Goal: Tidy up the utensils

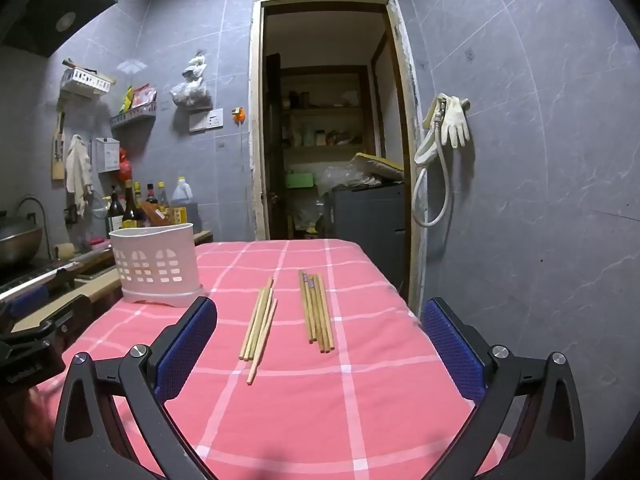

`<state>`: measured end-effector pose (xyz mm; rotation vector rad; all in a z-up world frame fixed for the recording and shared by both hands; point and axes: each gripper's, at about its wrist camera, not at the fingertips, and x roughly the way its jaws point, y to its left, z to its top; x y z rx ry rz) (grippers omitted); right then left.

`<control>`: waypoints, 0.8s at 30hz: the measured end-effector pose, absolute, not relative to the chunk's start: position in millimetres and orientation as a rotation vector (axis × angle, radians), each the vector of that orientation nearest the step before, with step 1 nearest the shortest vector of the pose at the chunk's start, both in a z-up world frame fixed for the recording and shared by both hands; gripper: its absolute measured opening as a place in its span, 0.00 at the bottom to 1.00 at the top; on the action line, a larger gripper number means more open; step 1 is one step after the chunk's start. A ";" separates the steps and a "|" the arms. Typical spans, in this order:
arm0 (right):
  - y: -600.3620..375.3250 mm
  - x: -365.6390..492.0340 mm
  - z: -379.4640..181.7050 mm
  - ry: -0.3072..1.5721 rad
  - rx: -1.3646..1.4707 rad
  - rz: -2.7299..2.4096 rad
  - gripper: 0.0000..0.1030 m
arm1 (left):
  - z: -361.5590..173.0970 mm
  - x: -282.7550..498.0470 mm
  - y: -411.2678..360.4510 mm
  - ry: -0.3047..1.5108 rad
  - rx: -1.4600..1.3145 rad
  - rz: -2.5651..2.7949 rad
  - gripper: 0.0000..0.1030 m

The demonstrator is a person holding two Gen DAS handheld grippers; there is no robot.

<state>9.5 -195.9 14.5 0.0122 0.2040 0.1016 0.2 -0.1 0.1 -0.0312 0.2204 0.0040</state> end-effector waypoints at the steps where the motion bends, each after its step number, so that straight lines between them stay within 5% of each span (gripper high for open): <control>1: -195.8 9.6 14.4 0.204 0.011 0.101 1.00 | 0.1 0.3 0.0 0.223 -0.035 0.003 0.95; 24: -194.9 11.2 12.0 0.201 0.016 0.102 1.00 | 0.4 0.3 0.7 0.226 -0.046 0.001 0.95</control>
